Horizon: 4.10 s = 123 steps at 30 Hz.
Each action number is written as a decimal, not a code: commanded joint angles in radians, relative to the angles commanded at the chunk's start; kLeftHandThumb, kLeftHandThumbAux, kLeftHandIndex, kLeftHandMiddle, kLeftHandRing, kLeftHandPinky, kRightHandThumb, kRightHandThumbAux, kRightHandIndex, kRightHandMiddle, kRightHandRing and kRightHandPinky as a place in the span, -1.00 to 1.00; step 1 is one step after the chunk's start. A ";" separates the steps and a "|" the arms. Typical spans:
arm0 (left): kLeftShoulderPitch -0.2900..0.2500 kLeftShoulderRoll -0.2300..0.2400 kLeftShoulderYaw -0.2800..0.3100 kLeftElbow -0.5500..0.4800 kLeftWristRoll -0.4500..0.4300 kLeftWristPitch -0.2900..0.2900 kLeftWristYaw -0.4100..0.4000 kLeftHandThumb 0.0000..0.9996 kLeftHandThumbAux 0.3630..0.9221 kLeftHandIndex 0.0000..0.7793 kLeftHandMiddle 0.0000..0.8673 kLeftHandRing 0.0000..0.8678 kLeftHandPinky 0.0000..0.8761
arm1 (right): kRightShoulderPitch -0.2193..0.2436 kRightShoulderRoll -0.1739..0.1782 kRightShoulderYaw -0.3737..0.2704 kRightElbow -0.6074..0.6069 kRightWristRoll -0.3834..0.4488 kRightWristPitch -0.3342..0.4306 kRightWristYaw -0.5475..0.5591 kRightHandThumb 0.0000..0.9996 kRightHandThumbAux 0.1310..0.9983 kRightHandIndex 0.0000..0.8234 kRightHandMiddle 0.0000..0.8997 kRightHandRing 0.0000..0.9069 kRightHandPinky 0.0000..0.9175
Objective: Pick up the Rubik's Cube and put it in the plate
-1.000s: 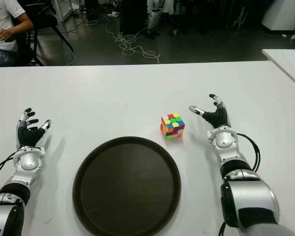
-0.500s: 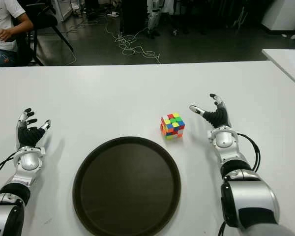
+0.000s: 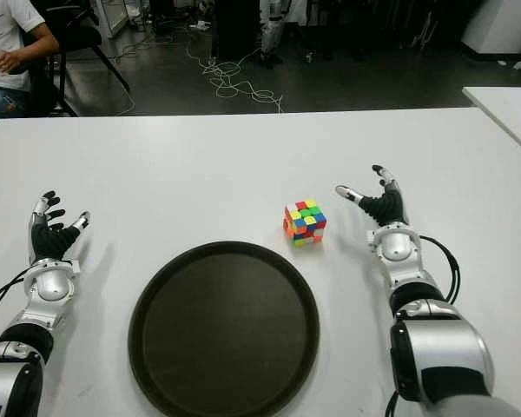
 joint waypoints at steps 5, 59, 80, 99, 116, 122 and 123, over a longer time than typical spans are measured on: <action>-0.001 -0.002 0.004 0.000 -0.005 0.001 0.000 -0.90 0.35 -0.71 -0.63 -0.58 -0.49 | 0.000 0.001 0.000 -0.001 0.001 -0.001 0.001 -1.00 0.10 -0.65 -0.81 -0.89 -0.95; 0.004 -0.007 -0.011 -0.006 0.004 -0.007 0.009 -0.86 0.32 -0.69 -0.61 -0.58 -0.54 | 0.033 -0.004 0.112 -0.023 -0.127 -0.154 -0.147 -1.00 0.19 -0.81 -0.83 -0.81 -0.73; 0.001 -0.010 -0.010 -0.001 0.005 0.009 0.013 -0.94 0.31 -0.72 -0.65 -0.64 -0.60 | 0.046 -0.031 0.181 -0.057 -0.201 -0.251 -0.244 -1.00 0.27 -0.90 -0.93 -0.92 -0.83; 0.001 -0.016 -0.009 -0.003 0.003 0.008 0.016 -0.94 0.34 -0.72 -0.62 -0.58 -0.49 | 0.055 -0.078 0.190 -0.118 -0.215 -0.356 -0.269 -1.00 0.35 -0.85 -0.87 -0.89 -0.84; 0.001 -0.017 -0.013 -0.004 0.008 0.004 0.017 -0.91 0.30 -0.71 -0.58 -0.51 -0.40 | 0.055 -0.131 0.212 -0.208 -0.218 -0.425 -0.112 -1.00 0.31 -0.85 -0.90 -0.85 -0.69; 0.000 -0.019 -0.014 -0.003 0.010 0.005 0.022 -0.92 0.32 -0.72 -0.59 -0.54 -0.45 | 0.058 -0.137 0.233 -0.253 -0.226 -0.443 -0.055 -1.00 0.29 -0.88 -0.92 -0.89 -0.72; 0.000 -0.019 -0.015 -0.003 0.011 0.005 0.024 -0.91 0.32 -0.72 -0.61 -0.56 -0.46 | 0.059 -0.136 0.236 -0.262 -0.228 -0.446 -0.047 -1.00 0.30 -0.87 -0.91 -0.88 -0.71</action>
